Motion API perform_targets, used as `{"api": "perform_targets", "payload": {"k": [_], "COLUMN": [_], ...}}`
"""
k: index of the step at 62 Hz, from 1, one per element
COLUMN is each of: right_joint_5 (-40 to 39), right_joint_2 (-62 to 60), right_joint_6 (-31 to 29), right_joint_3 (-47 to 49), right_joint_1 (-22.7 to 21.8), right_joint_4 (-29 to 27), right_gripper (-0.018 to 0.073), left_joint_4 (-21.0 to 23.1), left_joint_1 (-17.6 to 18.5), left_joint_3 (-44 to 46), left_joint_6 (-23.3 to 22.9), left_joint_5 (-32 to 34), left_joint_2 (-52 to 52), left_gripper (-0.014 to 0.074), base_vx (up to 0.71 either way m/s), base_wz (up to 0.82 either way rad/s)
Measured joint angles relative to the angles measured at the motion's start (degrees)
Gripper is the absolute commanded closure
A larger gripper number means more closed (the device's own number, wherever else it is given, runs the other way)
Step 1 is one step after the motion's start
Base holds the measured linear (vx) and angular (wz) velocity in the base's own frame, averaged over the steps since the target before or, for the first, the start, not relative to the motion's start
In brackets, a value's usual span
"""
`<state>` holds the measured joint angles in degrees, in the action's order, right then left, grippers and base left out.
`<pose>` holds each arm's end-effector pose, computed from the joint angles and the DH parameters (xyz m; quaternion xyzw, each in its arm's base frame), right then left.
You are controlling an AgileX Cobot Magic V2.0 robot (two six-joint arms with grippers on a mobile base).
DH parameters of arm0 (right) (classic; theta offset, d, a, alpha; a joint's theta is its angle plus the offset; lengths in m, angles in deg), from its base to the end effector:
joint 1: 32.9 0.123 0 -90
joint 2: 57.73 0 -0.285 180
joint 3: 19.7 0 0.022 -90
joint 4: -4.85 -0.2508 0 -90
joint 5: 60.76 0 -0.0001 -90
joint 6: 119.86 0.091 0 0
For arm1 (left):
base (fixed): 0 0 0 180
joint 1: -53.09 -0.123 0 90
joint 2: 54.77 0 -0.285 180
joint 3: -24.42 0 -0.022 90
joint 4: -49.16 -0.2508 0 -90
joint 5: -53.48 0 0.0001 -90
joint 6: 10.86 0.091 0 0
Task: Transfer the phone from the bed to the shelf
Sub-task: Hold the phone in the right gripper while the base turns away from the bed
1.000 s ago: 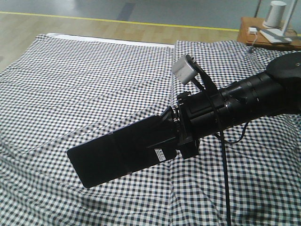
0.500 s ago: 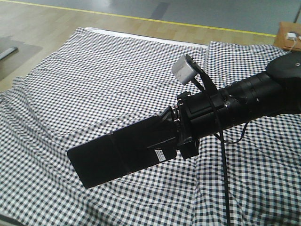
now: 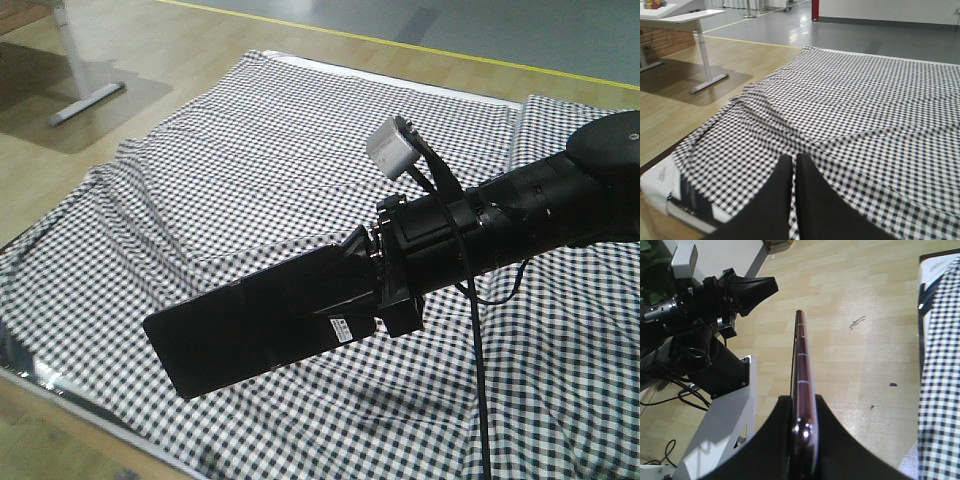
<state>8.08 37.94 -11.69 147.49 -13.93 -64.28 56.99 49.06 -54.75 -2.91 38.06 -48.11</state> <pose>0.2527 0.1707 0.3089 -0.4511 0.7150 0.4694 0.2548 0.0548 0.0005 0.1786 -0.0130 0.7721 0.0106 0.6353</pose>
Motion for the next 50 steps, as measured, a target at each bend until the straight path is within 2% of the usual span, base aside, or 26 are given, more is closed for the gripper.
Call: {"api": "perform_targets", "payload": {"k": [50], "right_joint_5": [0.0], "right_joint_2": [0.0], "right_joint_6": [0.0], "right_joint_3": [0.0], "right_joint_1": [0.0], "right_joint_4": [0.0], "right_gripper": [0.0561], "left_joint_4": [0.0], "left_joint_1": [0.0], "left_joint_3": [0.0], "left_joint_6": [0.0], "left_joint_5": [0.0], "left_joint_2": [0.0], "left_gripper": [0.0596], "base_vx": [-0.10], "base_wz": [0.40]}}
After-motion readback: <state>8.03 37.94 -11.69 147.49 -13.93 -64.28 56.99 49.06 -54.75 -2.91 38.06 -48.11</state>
